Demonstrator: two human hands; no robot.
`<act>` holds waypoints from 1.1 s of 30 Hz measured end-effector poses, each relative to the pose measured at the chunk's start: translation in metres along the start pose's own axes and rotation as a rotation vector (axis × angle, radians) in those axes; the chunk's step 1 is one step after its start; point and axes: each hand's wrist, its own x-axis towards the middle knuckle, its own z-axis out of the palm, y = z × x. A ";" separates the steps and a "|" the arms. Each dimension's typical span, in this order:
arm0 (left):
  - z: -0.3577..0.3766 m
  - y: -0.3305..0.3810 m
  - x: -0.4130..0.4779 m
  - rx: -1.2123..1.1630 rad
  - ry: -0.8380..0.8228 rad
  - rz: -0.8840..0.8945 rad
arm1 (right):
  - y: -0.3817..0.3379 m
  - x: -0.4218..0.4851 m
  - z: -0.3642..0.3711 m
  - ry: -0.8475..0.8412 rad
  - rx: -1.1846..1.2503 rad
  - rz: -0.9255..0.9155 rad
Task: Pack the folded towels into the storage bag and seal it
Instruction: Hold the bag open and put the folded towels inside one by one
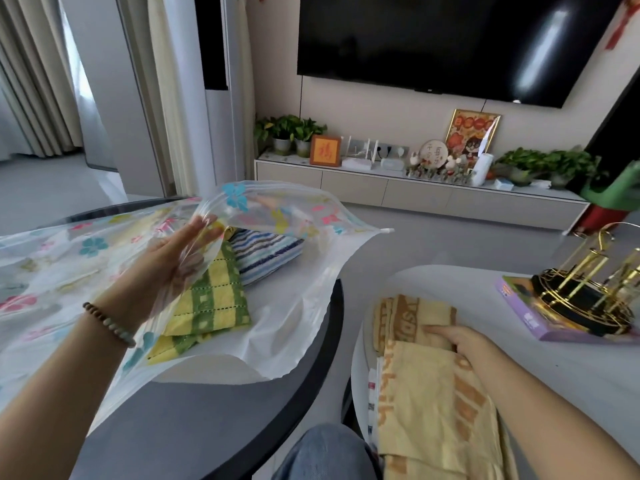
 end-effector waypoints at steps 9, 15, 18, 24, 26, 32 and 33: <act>-0.002 0.005 -0.002 0.012 0.010 -0.024 | -0.058 -0.067 0.006 -0.150 0.309 -0.292; -0.017 0.021 -0.012 0.040 0.031 0.016 | -0.110 -0.167 0.025 -0.515 0.288 -0.478; -0.031 0.034 -0.020 0.096 0.033 0.043 | -0.118 -0.210 0.060 -0.746 0.230 -0.497; -0.053 0.053 -0.037 0.192 0.018 0.098 | -0.122 -0.242 0.187 -0.930 -0.018 -0.413; -0.059 0.062 -0.043 0.215 0.026 0.108 | -0.131 -0.245 0.230 -0.944 -0.040 -0.414; -0.067 0.079 -0.047 0.234 0.034 0.102 | -0.140 -0.238 0.318 -0.635 0.118 -0.594; -0.068 0.080 -0.048 0.241 0.035 0.102 | -0.130 -0.234 0.326 -0.436 -0.039 -0.705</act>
